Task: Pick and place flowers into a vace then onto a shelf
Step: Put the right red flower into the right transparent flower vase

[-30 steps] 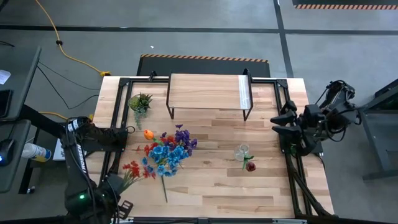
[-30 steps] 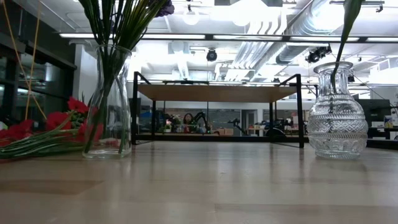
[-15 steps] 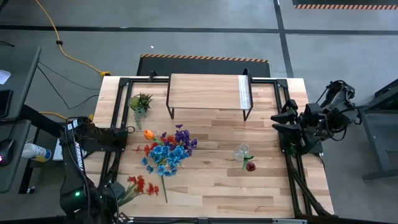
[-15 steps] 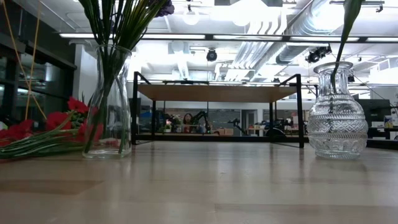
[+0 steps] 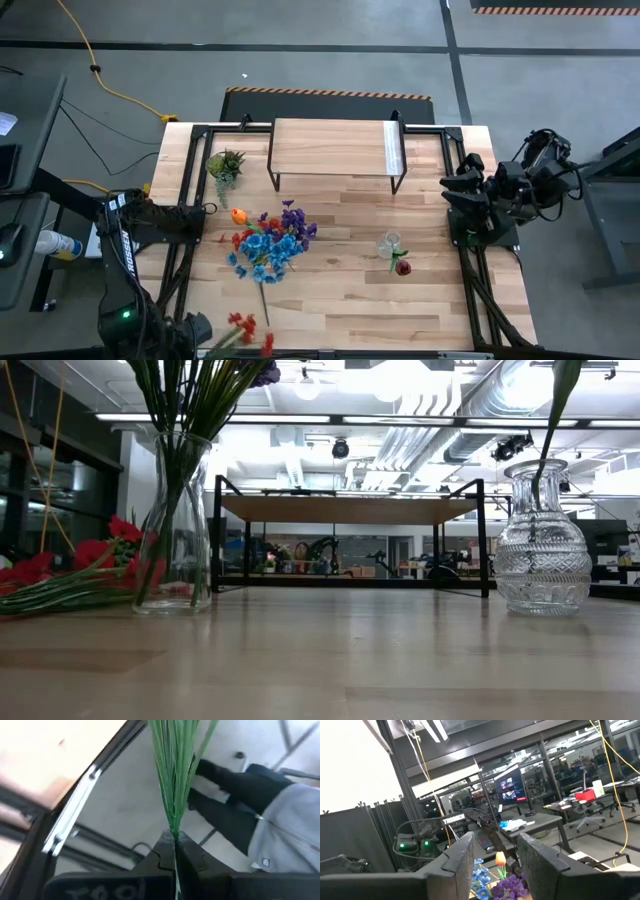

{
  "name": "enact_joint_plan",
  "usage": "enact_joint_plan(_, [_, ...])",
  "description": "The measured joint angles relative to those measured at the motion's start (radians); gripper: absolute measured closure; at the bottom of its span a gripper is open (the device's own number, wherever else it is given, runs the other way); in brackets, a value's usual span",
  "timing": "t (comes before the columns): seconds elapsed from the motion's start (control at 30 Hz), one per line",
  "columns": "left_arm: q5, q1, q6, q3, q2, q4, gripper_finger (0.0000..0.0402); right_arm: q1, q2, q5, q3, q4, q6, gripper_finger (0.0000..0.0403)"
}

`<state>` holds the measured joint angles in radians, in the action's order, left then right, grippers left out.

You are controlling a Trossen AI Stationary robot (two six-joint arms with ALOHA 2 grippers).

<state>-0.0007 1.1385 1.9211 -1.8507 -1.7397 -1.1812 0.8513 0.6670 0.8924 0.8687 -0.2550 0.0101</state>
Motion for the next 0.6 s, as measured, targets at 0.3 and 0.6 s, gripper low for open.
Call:
enact_joint_plan(0.3, [-0.06, -0.034, -0.172, 0.0, 0.0, 0.132, 0.037, 0.0, 0.0, 0.02, 0.0, -0.001, 0.013, 0.0261])
enact_joint_plan(0.6, [-0.073, -0.121, -0.416, 0.0, 0.0, 0.273, 0.037, 0.0, 0.0, 0.021, 0.0, -0.005, 0.014, 0.0261])
